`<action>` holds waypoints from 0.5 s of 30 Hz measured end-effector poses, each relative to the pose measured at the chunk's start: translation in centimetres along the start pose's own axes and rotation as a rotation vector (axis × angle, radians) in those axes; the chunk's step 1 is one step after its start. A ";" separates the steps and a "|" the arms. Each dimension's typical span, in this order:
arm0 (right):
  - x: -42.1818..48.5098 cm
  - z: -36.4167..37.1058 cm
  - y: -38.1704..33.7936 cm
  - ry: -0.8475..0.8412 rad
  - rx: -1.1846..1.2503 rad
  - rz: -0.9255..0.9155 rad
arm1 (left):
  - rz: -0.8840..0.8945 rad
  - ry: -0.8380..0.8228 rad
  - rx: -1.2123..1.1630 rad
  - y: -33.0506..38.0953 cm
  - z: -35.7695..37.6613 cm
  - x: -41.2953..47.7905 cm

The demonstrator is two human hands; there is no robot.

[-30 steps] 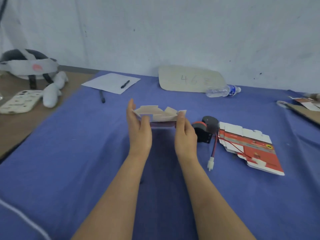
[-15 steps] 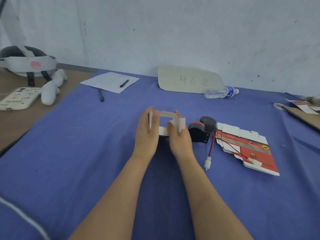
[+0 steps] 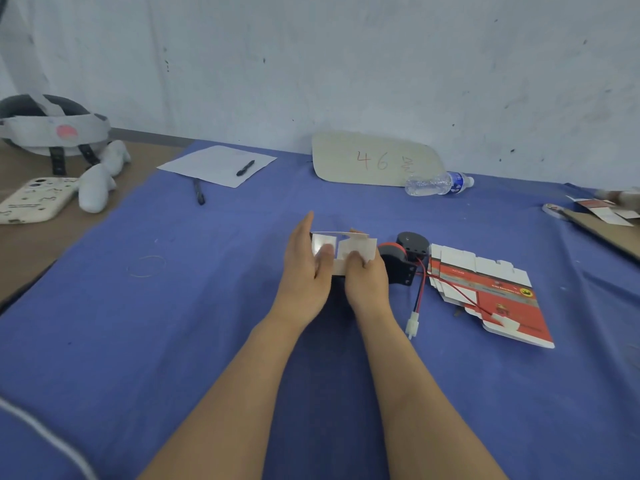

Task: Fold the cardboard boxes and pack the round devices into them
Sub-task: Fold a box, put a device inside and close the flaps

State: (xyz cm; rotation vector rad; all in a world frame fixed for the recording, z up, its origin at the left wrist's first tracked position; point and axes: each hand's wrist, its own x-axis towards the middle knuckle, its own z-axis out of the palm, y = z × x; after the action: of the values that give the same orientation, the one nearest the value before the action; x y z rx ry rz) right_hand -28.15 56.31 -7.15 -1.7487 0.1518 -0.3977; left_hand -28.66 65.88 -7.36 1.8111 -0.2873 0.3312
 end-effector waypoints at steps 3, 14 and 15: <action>-0.4 -0.1 -0.4 -0.132 0.041 -0.023 | -0.047 0.069 -0.036 -0.4 -0.4 0.5; -0.3 0.1 -0.2 -0.211 0.190 -0.014 | -0.059 0.147 -0.160 0.0 -0.7 0.8; -0.4 0.1 0.0 -0.166 0.179 -0.037 | -0.048 0.140 -0.154 0.0 -0.6 0.7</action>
State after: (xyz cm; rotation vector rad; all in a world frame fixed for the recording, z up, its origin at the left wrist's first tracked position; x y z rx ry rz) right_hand -28.47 56.53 -7.20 -1.6013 -0.0344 -0.2822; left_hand -28.03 66.47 -6.96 1.6322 -0.1661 0.3903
